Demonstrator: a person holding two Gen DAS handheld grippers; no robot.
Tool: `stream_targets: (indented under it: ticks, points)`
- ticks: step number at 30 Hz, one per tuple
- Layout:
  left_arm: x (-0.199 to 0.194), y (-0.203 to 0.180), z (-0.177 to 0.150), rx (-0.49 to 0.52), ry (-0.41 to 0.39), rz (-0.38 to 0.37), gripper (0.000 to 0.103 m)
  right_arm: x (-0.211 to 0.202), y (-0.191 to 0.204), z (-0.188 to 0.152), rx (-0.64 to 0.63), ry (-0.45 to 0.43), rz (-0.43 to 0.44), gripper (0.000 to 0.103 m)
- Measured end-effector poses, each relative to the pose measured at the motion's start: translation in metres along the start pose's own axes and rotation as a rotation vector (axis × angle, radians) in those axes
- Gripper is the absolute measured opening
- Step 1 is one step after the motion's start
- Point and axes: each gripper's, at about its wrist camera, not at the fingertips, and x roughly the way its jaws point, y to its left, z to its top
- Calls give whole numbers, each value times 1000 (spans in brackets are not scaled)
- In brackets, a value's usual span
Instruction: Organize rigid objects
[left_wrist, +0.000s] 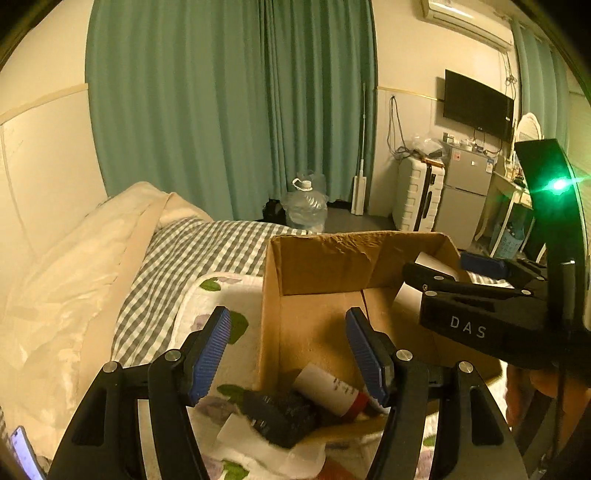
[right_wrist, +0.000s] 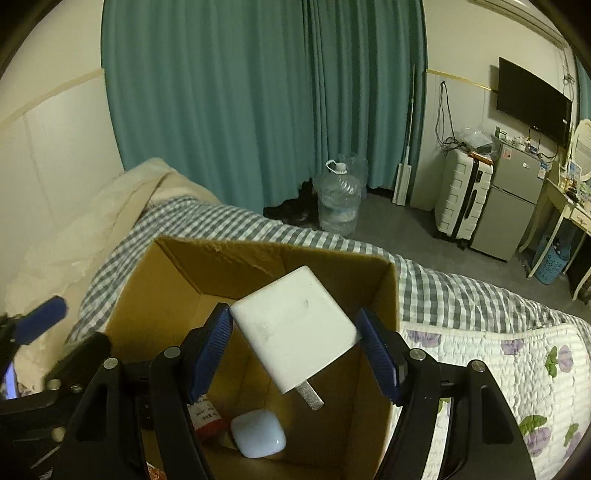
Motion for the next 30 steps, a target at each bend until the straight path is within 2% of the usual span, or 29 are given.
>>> stream_targets:
  ticks: [1,3,6,11,17,22,30]
  points:
    - [-5,2,0,0,-1,0,67,-4,1,0,0,-5,-23,82]
    - [-17,4,2,4,-9,8,67,-19,2,1,5,-26,-51,86]
    - [-42,12,5,-7,-23,11,71,-53,2,4,-5,-44,-78,86]
    - [-89,25,1,-18,-49,-11,72,-132,11,0,-52,-97,-153,87]
    - [-119,37,-22,27,-40,14,73,-193,31,-29,-75,-110,-140,88]
    - [-112,52,-56,46,12,37,73,-197,50,-67,-82,-81,-87,87]
    - [-64,76,-97,34,121,45,73,-139,76,-119,-50,6,40,88]
